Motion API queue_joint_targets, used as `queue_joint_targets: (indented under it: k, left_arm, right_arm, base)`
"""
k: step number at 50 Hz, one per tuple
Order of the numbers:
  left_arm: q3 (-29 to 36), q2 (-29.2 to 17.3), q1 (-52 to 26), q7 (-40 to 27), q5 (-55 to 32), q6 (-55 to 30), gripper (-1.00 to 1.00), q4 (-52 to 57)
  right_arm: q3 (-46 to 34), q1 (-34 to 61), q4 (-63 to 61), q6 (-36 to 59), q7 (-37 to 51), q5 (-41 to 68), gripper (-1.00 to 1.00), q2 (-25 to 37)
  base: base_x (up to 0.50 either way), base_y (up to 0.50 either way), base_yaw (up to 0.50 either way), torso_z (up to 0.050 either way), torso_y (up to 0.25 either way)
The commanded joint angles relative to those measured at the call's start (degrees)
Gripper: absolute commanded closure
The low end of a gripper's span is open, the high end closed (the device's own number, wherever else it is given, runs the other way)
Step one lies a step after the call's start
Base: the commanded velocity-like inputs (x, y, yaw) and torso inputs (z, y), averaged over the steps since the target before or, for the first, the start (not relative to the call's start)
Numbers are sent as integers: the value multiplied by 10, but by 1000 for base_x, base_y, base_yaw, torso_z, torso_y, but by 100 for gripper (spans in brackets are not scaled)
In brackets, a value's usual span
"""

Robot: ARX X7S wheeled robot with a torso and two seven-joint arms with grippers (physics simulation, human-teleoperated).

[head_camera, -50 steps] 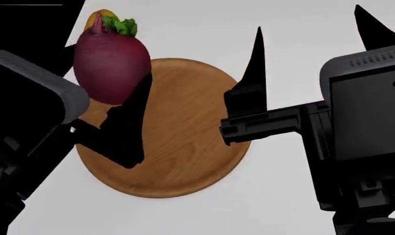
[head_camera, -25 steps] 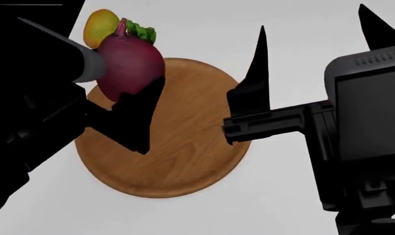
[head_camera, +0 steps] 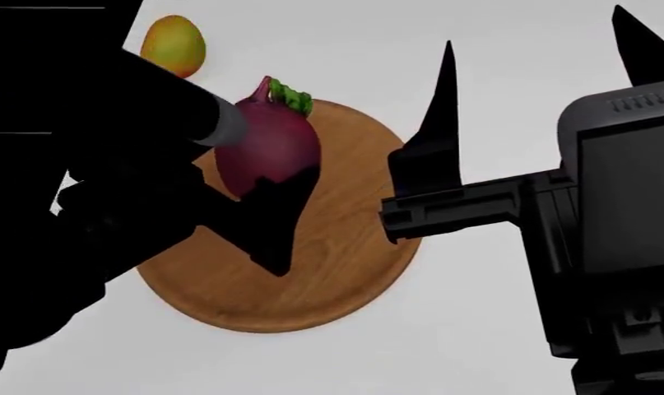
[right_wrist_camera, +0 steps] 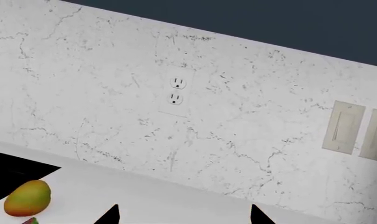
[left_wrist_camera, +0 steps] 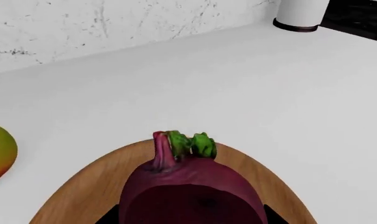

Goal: Pick the beet from the sink and place it on the plate located on the counter

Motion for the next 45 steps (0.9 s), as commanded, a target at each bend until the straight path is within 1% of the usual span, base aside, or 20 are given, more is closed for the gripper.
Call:
queue_joint_targets:
  k: [1, 22, 23, 36, 45]
  left_arm:
    - [25, -1, 10, 2, 10, 23, 100, -38]
    - [26, -4, 16, -17, -4, 16, 100, -44]
    - [23, -3, 16, -19, -5, 15, -100, -43]
    - [10, -3, 11, -36, -22, 1, -100, -18]
    - [-23, 4, -8, -71, -49, -57, -100, 57]
  right_arm:
    - [-1, -3, 3, -6, 0, -1, -100, 2]
    - [-2, -5, 6, -10, 6, 5, -100, 5]
    - [-2, -5, 6, -11, 6, 5, -100, 6]
    - [1, -5, 5, -10, 8, 10, -100, 7]
    - [-2, -6, 5, -11, 12, 12, -100, 8]
  base:
    - [0, 0, 0, 0, 0]
    - [0, 0, 0, 0, 0]
    - [0, 0, 3, 0, 0]
    - [0, 0, 0, 0, 0]
    - [0, 0, 0, 0, 0]
